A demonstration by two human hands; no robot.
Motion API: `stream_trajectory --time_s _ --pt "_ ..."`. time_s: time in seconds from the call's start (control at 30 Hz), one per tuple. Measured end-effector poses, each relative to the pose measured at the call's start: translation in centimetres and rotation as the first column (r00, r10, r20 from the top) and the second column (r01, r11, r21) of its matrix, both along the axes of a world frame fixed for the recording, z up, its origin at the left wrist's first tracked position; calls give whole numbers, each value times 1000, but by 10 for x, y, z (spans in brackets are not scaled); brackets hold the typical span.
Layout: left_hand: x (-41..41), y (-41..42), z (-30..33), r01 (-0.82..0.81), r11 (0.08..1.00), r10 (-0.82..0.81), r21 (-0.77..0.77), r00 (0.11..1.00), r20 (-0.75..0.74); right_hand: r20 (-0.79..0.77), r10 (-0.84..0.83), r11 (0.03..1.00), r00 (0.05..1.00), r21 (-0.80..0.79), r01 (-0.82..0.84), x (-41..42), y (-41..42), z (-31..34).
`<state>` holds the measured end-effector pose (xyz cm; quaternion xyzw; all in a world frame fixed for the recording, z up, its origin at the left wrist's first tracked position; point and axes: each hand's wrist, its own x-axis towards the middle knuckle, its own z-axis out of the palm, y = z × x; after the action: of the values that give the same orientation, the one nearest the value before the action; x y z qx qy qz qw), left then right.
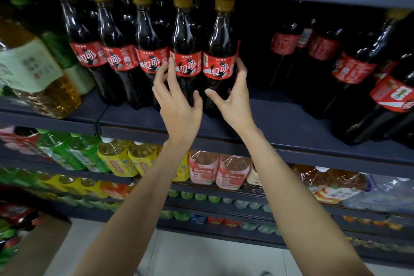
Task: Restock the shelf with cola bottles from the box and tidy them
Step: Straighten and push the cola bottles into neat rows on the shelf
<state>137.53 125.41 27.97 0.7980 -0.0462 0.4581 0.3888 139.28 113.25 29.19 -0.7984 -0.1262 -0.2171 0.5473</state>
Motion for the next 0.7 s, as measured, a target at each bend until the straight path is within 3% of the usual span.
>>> stream_trajectory --time_s 0.1,0.23,0.33,0.47,0.57,0.7 --pt "-18 -20 8 63 998 -61 -11 986 155 -23 77 997 997 -29 -77 -3 -12 5" --pt "-31 -55 14 384 917 -399 108 877 267 -79 119 993 990 1 -119 -14 -57 8" --pt "-22 -87 19 543 839 -539 26 825 173 -73 -61 997 995 45 64 -26 -98 7" --pt "20 -129 22 553 809 -583 -201 800 -142 -7 -284 959 959 9 284 -23 -136 6" --pt "64 -150 24 532 718 -677 -448 682 -277 2 -301 948 953 -102 300 -5 -146 6" --pt "103 -164 29 549 644 -742 -533 618 -260 41 -262 939 964 -222 264 29 -144 -2"
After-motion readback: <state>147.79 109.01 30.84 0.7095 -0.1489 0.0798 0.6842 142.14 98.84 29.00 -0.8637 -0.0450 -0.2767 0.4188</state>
